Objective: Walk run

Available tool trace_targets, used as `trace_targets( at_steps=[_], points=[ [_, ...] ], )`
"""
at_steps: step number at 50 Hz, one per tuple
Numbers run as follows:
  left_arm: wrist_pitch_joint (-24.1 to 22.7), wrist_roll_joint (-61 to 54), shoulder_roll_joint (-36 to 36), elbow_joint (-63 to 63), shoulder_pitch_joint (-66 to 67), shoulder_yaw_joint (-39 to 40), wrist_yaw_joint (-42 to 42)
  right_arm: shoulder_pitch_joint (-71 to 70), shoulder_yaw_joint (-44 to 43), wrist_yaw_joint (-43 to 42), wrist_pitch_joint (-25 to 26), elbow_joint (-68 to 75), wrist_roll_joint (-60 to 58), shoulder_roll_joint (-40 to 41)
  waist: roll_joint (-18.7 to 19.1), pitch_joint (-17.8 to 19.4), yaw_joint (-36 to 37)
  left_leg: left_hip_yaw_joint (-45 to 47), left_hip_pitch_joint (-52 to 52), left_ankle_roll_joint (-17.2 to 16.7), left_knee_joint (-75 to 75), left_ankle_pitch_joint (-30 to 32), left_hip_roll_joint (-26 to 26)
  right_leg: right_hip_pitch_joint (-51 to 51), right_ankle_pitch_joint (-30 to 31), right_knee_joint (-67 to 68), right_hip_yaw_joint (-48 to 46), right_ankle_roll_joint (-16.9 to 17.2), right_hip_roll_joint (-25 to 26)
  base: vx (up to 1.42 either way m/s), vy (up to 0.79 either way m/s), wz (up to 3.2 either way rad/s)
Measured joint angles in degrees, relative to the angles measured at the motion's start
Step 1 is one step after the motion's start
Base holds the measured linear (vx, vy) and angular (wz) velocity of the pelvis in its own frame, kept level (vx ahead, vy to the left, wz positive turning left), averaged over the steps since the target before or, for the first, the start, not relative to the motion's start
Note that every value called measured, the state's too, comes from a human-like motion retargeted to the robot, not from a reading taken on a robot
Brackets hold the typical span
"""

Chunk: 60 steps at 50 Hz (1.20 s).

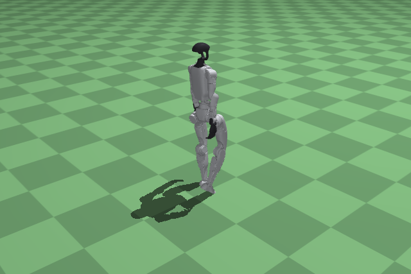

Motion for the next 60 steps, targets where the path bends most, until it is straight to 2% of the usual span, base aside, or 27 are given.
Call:
trace_targets(
  at_steps=[2, 5, 7, 10, 12, 15, 18, 20, 22, 24, 27, 29, 30, 32, 35, 38, 40, 45, 51, 55, 56, 58, 60],
  points=[
    [-1.0, -1.0, 0.4, -3.0, -2.1, -0.6, -0.7, 2.7, -0.1, 0.7, -0.4, -0.6, 0.1, 0.2, -0.5, -0.2, -1.3, -1.1, 1.8, 0.4, -0.4, -1.0, -1.4, -1.7, -2.6, -6.9, -0.5, 0.6, -3.2, 0.76, -0.22, 0.68],
    [-2.3, -2.5, 1.0, -7.5, -4.4, -1.3, -1.7, 5.1, -0.6, 2.0, -0.7, -0.6, -0.7, 0.1, -2.0, 0.0, -2.2, -1.6, 5.0, 0.8, -0.9, -2.9, -3.9, -3.2, -1.8, -19.6, -1.5, 0.9, -8.4, 0.63, -0.21, 0.31],
    [-3.0, -3.0, 1.2, -10.0, -5.3, -1.4, -1.4, 5.8, -0.9, 3.2, -0.4, -0.1, -1.4, -0.1, -2.9, 0.5, -2.8, -1.9, 7.5, 0.8, -0.9, -4.3, -5.1, -4.7, -3.9, -26.2, -1.4, 1.0, -10.7, 0.66, -0.25, 0.21],
    [-3.7, -3.3, 1.3, -12.5, -5.5, -1.5, -0.5, 6.3, -1.3, 4.8, -0.1, 0.8, -2.0, -0.7, -2.1, 1.2, -3.7, -2.7, 10.5, 0.3, -1.0, -6.3, -4.7, -7.3, -7.4, -35.5, 0.2, 0.7, -10.5, 0.51, -0.16, 0.11],
    [-3.9, -3.0, 1.2, -13.1, -5.0, -1.6, -0.2, 6.3, -1.7, 5.4, 0.1, 1.3, -2.0, -1.3, -1.1, 1.1, -3.4, -2.1, 11.8, -0.2, -0.9, -7.3, -4.0, -8.8, -7.7, -40.4, 0.3, 1.8, -9.6, 0.56, -0.2, -0.22],
    [-4.2, -2.1, 1.0, -12.4, -3.7, -1.8, 0.0, 5.9, -2.3, 5.5, 0.6, 1.6, -1.3, -1.8, -0.8, 0.9, -3.6, -1.6, 13.5, -0.8, -0.2, -8.4, -4.1, -9.9, -7.5, -40.0, -2.0, 2.5, -9.8, 0.69, -0.31, -0.08],
    [-4.2, -0.4, 0.8, -9.8, -2.1, -2.2, 0.0, 5.4, -3.6, 4.7, 0.8, 1.0, -0.1, -2.0, 0.2, 0.3, -5.6, -3.0, 14.3, -2.6, 1.0, -7.6, -3.6, -9.9, -6.5, -35.8, -4.5, -3.1, -9.8, 0.66, -0.31, 0.51],
    [-3.6, 1.5, 0.5, -7.2, -1.0, -2.5, -0.4, 5.4, -4.5, 4.1, 0.4, 0.5, 0.9, -2.1, 1.1, 0.0, -7.7, -5.0, 14.8, -4.9, 2.4, -5.1, -2.8, -8.6, -2.0, -36.1, -4.8, -3.8, -9.3, 0.67, -0.33, 0.83],
    [-2.5, 3.9, -0.1, -4.4, 0.8, -2.0, -0.3, 5.2, -4.4, 3.6, -0.1, 0.6, 2.3, -2.2, 1.7, -0.8, -7.8, -5.2, 15.0, -8.4, 4.5, -0.2, -1.6, -7.0, -0.4, -35.9, -1.0, -4.3, -7.6, 0.7, -0.42, 0.26],
    [-1.3, 5.4, -0.9, -1.6, 3.3, -1.5, 0.2, 4.4, -4.0, 3.1, 0.1, 1.1, 3.4, -2.3, 1.8, -1.3, -7.7, -5.8, 14.9, -12.7, 8.4, 8.1, -0.7, -5.7, 0.0, -34.6, -1.4, -5.5, -7.6, 0.83, -0.53, 0.03],
    [-1.2, 3.8, -2.0, 2.5, 7.0, -2.5, 0.0, 2.0, -4.1, 2.4, 0.7, 1.1, 3.0, -2.5, 0.4, -1.8, -6.4, -6.4, 11.9, -19.2, 19.2, 22.2, -1.5, -3.2, -1.7, -33.2, -0.9, -9.5, -8.1, 0.77, -0.44, -0.31],
    [-1.6, 3.0, -2.2, 4.6, 9.1, -2.5, -1.1, -0.2, -3.7, 1.6, 0.5, 0.1, 2.5, -2.4, -1.5, -2.3, -6.2, -5.5, 7.5, -20.6, 29.7, 28.3, -3.3, -1.6, -3.3, -32.8, -0.3, -11.6, -8.9, 0.67, -0.39, -0.21],
    [-1.4, 3.2, -2.4, 5.3, 10.1, -2.3, -1.7, -1.4, -3.2, 1.0, 0.4, -0.4, 2.5, -2.4, -2.3, -2.4, -6.6, -5.3, 5.1, -20.4, 34.8, 31.0, -4.0, -0.9, -4.2, -32.5, -0.5, -12.4, -9.2, 0.55, -0.32, 0.14],
    [-0.6, 4.8, -3.2, 5.8, 12.4, -1.5, -2.2, -4.1, -2.4, -0.6, 1.0, -1.6, 2.6, -2.4, -2.6, -2.4, -7.1, -5.1, 0.8, -18.2, 40.4, 28.7, -3.2, 1.0, -6.2, -32.1, -1.5, -13.2, -9.1, 0.55, -0.33, 0.25],
    [-0.3, 7.0, -4.5, 6.8, 15.8, 0.2, -2.4, -7.9, -1.9, -3.2, 2.6, -4.3, 1.7, -2.0, -3.6, -1.9, -6.7, 0.2, -4.9, -11.9, 43.7, 20.0, 0.7, 4.1, -7.6, -32.8, -1.5, -14.3, -8.1, 0.49, -0.28, -0.24],
    [-0.6, 7.9, -5.3, 7.8, 18.6, 0.6, -4.0, -11.1, -1.6, -5.1, 2.6, -7.5, 1.3, -1.8, -4.7, -1.6, -3.2, 4.8, -10.4, -8.6, 40.6, 11.9, 2.4, 6.4, -8.6, -33.6, 1.6, -15.5, -6.3, 0.55, -0.23, -0.95],
    [-0.4, 8.9, -5.7, 8.5, 20.1, 1.4, -4.6, -12.9, -1.2, -5.6, 2.1, -9.8, 1.3, -1.5, -4.6, -1.3, -1.7, 6.2, -13.0, -8.0, 34.6, 8.2, 3.3, 8.1, -9.3, -34.2, 2.7, -16.0, -4.6, 0.54, -0.2, -0.67],
    [0.5, 10.1, -6.5, 10.5, 22.1, 3.7, -5.8, -16.6, 0.2, -6.2, 1.8, -15.0, 0.8, -1.3, -3.0, 0.5, 0.9, 9.0, -16.1, -6.6, 14.2, 7.9, 3.4, 12.7, -11.7, -35.4, 4.1, -17.0, 0.0, 0.58, -0.17, -0.43],
    [0.4, 9.2, -6.2, 10.9, 22.2, 5.1, -6.7, -17.8, 1.3, -7.6, 1.1, -17.7, -1.0, -1.1, -3.3, 1.6, 2.8, 7.4, -17.2, -7.3, -2.5, 3.4, -1.5, 18.4, -14.4, -35.6, 5.1, -17.6, 2.4, 0.65, -0.12, -0.3],
    [0.9, 8.9, -5.3, 10.4, 21.4, 5.7, -6.4, -16.3, 1.5, -7.1, 0.6, -16.0, -2.3, -0.6, -4.6, 0.4, 5.4, 6.4, -16.1, -3.0, -1.0, 6.2, -2.3, 20.4, -13.1, -33.9, 7.0, -15.9, 2.3, 0.74, -0.08, -0.57],
    [0.9, 8.6, -5.0, 10.3, 21.2, 5.8, -6.3, -15.4, 1.3, -6.8, 0.6, -15.2, -2.9, -0.5, -4.7, -0.1, 6.2, 6.8, -15.8, -2.9, -0.9, 7.9, -2.3, 21.0, -11.8, -33.4, 7.5, -14.9, 2.3, 0.9, -0.03, -0.66],
    [1.0, 7.5, -4.5, 10.2, 20.5, 5.8, -6.3, -13.4, 1.1, -6.1, 0.9, -13.2, -4.0, -0.5, -4.9, -1.4, 7.1, 7.9, -14.6, -3.5, -0.5, 10.4, -2.1, 21.7, -8.1, -32.0, 6.7, -12.4, 1.8, 0.9, -0.01, -0.47],
    [0.9, 6.2, -4.0, 10.1, 19.6, 5.4, -6.2, -11.0, 1.1, -5.5, 1.5, -10.9, -4.5, -0.4, -5.9, -3.1, 7.0, 7.1, -14.0, -1.9, 1.0, 10.1, -3.0, 21.8, -2.0, -29.6, 5.4, -9.0, 0.1, 0.78, 0.0, -0.15]
  ],
)
